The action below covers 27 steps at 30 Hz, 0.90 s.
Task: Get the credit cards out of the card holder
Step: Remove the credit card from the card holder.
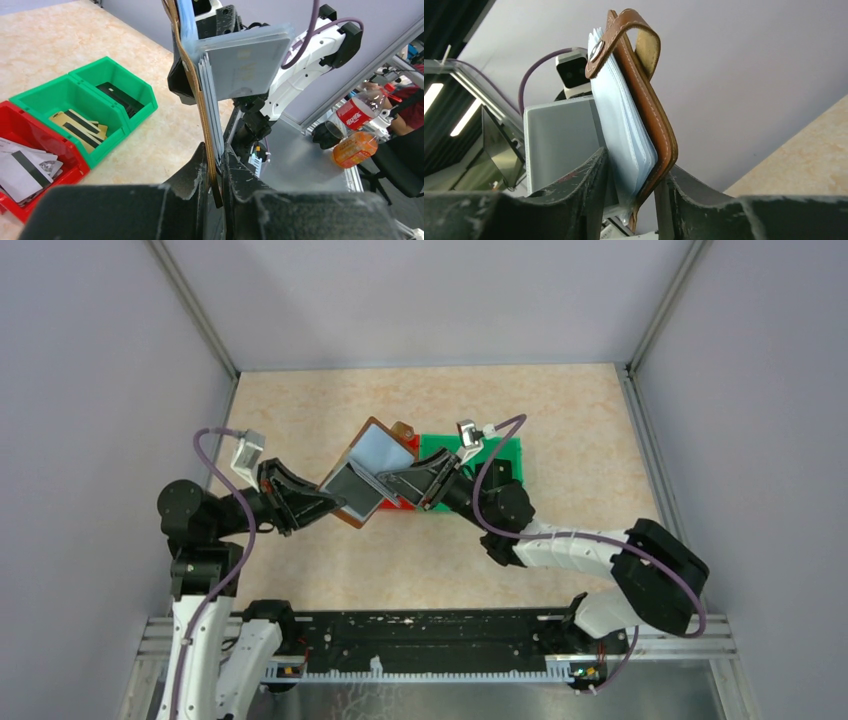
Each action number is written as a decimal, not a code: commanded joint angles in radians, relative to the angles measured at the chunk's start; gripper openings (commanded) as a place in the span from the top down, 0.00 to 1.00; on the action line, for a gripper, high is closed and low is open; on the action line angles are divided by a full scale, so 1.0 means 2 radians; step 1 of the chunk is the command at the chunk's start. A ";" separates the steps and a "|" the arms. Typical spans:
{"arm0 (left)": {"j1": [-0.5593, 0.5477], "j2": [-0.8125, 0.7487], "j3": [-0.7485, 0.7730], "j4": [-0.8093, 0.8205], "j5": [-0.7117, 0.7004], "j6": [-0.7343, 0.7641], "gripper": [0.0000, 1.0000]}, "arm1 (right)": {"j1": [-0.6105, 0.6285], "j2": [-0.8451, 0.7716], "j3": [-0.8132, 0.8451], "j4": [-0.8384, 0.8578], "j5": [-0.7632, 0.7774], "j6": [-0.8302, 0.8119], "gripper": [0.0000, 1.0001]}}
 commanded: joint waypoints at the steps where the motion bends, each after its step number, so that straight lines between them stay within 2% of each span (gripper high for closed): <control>1: -0.001 -0.004 0.026 -0.006 0.000 0.052 1.00 | 0.005 -0.066 -0.003 -0.071 -0.022 -0.072 0.58; 6: -0.002 -0.004 0.030 -0.028 0.030 0.085 1.00 | 0.003 -0.129 0.029 -0.238 -0.032 -0.174 0.43; 11: -0.002 -0.003 0.042 -0.073 0.042 0.153 1.00 | 0.002 -0.166 0.075 -0.380 -0.047 -0.269 0.34; 17: -0.002 0.002 0.057 -0.107 0.049 0.202 1.00 | 0.003 -0.171 0.125 -0.491 -0.073 -0.345 0.25; 27: -0.002 0.008 0.091 -0.207 0.062 0.348 1.00 | 0.003 -0.164 0.225 -0.644 -0.014 -0.469 0.19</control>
